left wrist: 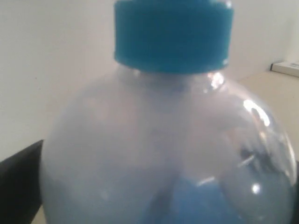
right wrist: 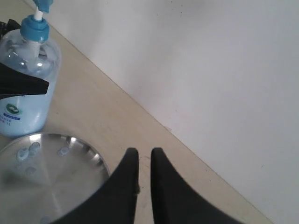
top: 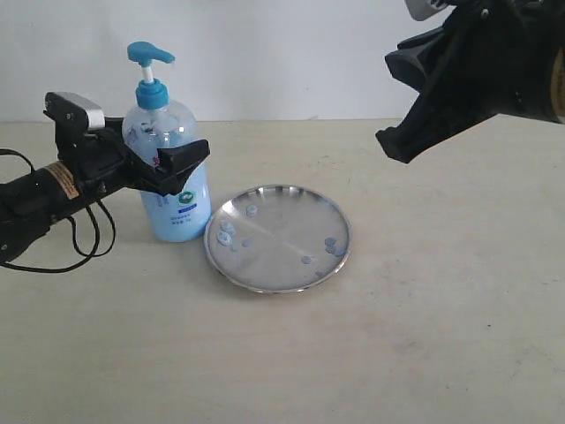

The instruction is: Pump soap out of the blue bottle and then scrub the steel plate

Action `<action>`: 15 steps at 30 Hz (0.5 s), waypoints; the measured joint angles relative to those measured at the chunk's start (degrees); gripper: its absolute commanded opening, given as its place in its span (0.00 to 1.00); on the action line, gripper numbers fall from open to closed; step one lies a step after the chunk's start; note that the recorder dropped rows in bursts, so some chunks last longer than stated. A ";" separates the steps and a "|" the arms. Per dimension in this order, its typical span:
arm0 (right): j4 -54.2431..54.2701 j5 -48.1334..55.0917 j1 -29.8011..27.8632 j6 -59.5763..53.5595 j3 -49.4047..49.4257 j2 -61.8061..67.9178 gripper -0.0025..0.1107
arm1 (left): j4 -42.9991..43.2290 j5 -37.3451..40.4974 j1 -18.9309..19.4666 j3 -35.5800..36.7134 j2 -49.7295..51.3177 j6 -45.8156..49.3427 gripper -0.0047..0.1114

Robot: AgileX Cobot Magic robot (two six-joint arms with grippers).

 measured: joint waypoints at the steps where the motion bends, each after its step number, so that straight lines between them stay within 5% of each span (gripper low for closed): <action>1: 0.09 0.00 0.00 0.30 0.00 0.00 0.02 | -0.15 -0.23 0.00 0.00 0.00 -0.08 0.98; 8: 0.09 0.00 0.00 1.85 0.00 0.00 0.02 | 0.10 -0.13 0.78 0.12 -1.23 0.11 0.98; 15: 0.09 0.00 0.00 2.09 0.00 0.00 0.02 | 0.44 -0.43 6.14 4.48 -11.43 -2.86 0.98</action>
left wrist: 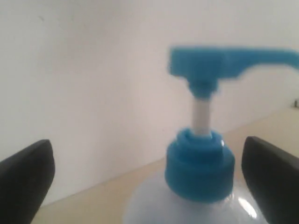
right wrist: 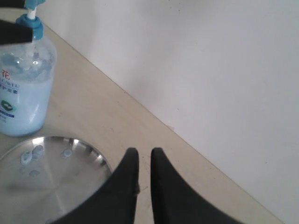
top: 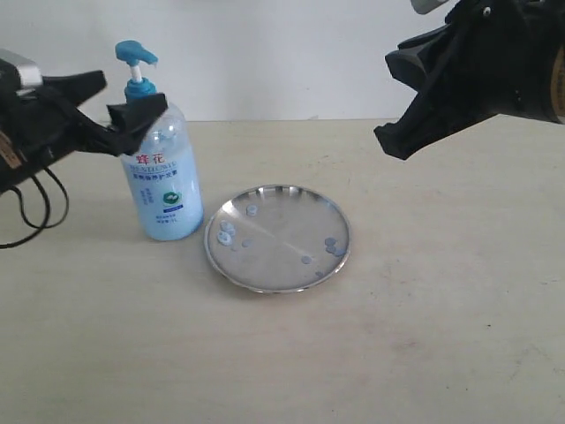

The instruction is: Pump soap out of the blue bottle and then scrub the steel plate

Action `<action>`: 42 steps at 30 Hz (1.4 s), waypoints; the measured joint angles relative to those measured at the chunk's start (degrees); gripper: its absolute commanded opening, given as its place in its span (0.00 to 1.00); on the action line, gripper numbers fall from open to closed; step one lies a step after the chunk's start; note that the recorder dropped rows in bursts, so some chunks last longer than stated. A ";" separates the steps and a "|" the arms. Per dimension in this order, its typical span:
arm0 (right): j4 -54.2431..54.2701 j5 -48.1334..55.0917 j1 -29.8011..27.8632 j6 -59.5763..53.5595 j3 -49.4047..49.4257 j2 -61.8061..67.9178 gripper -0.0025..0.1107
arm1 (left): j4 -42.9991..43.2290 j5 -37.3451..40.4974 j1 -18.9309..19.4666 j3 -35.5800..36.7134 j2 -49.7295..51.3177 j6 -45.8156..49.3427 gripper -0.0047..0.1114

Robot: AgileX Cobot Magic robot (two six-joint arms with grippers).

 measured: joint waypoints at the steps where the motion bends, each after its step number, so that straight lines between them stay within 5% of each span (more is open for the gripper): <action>1: 0.00 0.10 0.00 0.00 0.00 0.00 0.02 | -0.23 -0.15 1.07 1.00 -2.00 -0.83 0.98; 10: 0.77 1.17 0.00 1.11 0.00 0.00 0.02 | -0.93 1.58 5.80 8.39 -17.63 -2.65 0.90; 13: 1.87 1.17 0.00 2.22 0.00 0.00 0.02 | -0.93 5.12 5.79 10.46 -23.75 -4.14 0.66; 17: 2.10 1.17 0.00 3.50 0.00 0.00 0.02 | -0.93 15.72 5.79 11.41 -35.50 -5.17 0.12; 18: 2.24 1.17 0.00 3.94 0.00 0.00 0.02 | -0.93 19.00 5.79 11.50 -39.19 -5.17 0.09; 24: 2.37 0.68 0.00 8.92 0.21 -1.63 0.02 | -1.04 37.82 5.79 11.50 -62.15 -5.17 0.08; 32: 2.54 -6.76 0.00 11.18 6.75 -20.14 0.02 | -2.92 79.36 5.79 14.47 -84.04 -5.52 0.08; 42: 3.81 -12.08 0.00 19.01 15.86 -34.56 0.02 | -13.48 68.36 5.79 32.70 -94.90 -15.35 0.08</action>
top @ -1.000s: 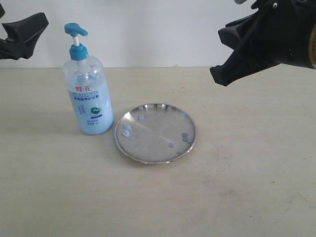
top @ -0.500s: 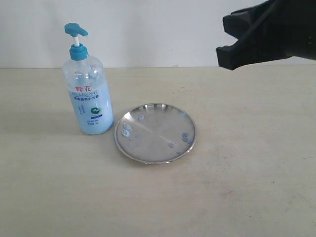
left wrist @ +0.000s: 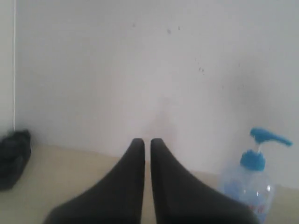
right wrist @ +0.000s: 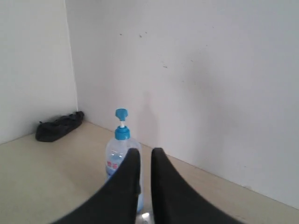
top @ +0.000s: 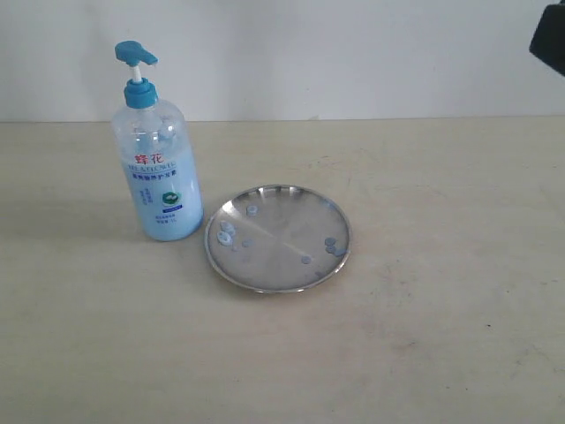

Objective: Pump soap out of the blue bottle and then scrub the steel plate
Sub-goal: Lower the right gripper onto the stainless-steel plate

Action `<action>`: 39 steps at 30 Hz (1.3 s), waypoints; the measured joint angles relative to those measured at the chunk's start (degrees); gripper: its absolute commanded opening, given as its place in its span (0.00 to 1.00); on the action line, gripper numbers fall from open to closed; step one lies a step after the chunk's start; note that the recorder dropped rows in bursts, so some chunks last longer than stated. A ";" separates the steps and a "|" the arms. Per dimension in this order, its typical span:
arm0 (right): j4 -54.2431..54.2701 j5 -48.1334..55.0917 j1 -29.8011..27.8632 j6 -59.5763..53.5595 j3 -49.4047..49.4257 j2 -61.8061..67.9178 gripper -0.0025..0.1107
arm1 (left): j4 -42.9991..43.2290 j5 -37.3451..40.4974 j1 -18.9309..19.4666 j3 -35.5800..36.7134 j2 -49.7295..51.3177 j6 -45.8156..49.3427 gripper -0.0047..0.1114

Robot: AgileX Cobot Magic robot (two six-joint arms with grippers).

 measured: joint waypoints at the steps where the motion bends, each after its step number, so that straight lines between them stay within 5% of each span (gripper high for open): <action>1: 0.00 -1.27 0.00 0.00 0.11 -0.24 0.02 | -0.25 -0.50 0.00 2.98 -0.25 -0.12 0.08; 7: 0.00 -3.31 0.00 0.00 0.10 -0.23 0.02 | -0.86 -7.13 0.00 13.97 -0.24 -2.20 0.08; 13: -0.12 0.93 0.00 -0.35 0.10 7.62 0.02 | -2.13 -1.75 0.00 14.34 -0.24 -2.94 0.08; 23: -0.22 -5.66 0.03 1.59 -20.13 61.88 0.02 | -2.38 0.00 0.00 14.34 -0.24 -3.05 0.08; 29: -3.44 -4.18 0.03 6.52 -33.92 77.47 0.02 | -2.38 0.00 0.00 14.34 -0.24 -3.05 0.08; 33: -14.45 -14.87 0.03 18.38 -35.55 79.11 0.02 | -2.38 0.00 0.00 14.34 -0.24 -3.05 0.08; 39: -17.95 -27.20 -0.17 36.45 -34.34 78.17 0.02 | -2.21 11.86 0.00 14.58 -0.24 -2.95 0.08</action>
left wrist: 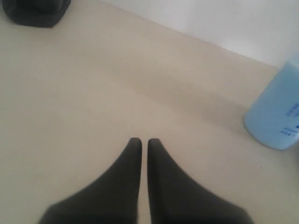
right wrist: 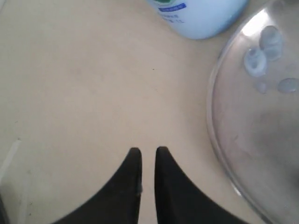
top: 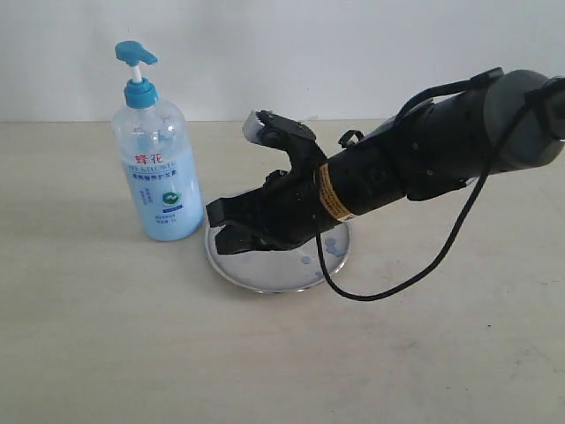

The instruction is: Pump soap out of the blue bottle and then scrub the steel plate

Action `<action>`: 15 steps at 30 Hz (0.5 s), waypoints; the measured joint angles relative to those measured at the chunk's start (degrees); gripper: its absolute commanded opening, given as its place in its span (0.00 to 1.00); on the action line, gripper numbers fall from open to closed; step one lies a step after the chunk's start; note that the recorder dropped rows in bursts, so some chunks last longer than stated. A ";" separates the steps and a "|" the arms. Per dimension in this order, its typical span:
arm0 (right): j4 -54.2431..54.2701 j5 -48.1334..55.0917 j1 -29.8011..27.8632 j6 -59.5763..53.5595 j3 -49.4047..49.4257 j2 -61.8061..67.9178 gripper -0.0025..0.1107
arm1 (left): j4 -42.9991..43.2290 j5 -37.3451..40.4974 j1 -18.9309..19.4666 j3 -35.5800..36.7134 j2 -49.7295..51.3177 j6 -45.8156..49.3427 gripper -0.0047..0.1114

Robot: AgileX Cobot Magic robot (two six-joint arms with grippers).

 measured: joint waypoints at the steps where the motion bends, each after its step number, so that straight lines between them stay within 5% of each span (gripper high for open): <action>1: 0.00 -1.67 0.00 -1.28 0.00 -0.12 0.02 | 0.11 0.17 0.00 0.00 0.00 0.00 0.08; 5: -0.48 -7.33 -0.10 -14.59 0.00 -2.62 0.02 | 0.22 0.17 0.00 0.00 0.00 0.00 0.08; 15: -0.82 16.89 -0.21 -46.06 0.00 -25.86 0.02 | 0.32 0.17 0.00 0.00 0.00 0.00 0.08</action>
